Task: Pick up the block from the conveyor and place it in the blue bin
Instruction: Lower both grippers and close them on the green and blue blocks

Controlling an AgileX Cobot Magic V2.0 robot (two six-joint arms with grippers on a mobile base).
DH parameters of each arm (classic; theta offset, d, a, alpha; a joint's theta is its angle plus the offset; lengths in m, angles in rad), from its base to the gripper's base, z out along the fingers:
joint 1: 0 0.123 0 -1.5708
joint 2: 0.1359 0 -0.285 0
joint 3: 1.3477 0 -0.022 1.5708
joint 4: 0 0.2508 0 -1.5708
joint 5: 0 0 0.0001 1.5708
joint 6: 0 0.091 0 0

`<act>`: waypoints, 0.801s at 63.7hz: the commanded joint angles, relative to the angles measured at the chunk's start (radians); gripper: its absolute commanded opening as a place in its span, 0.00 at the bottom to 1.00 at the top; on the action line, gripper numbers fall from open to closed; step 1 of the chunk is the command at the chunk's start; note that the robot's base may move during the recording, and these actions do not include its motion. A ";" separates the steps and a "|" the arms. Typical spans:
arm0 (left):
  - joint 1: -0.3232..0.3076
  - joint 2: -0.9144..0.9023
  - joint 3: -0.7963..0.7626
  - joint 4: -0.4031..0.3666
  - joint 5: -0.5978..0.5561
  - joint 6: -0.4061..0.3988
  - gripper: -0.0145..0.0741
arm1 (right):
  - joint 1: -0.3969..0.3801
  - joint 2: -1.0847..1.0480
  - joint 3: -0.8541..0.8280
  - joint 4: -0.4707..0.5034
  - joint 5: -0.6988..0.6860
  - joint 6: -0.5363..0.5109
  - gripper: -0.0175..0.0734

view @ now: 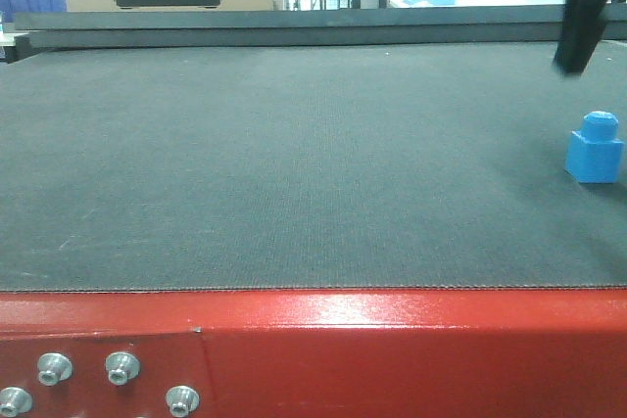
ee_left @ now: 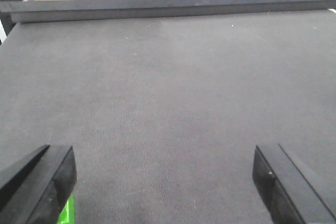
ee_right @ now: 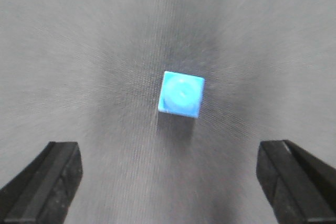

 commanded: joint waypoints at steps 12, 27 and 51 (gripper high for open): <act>-0.007 0.000 -0.004 -0.002 0.002 -0.008 0.83 | -0.004 0.147 -0.010 0.002 -0.122 0.010 0.82; -0.007 0.000 -0.004 -0.002 0.024 -0.008 0.83 | -0.031 0.197 -0.010 0.002 -0.137 0.029 0.82; -0.007 0.000 -0.004 -0.002 0.040 -0.008 0.83 | -0.031 0.216 -0.010 0.002 -0.175 0.029 0.26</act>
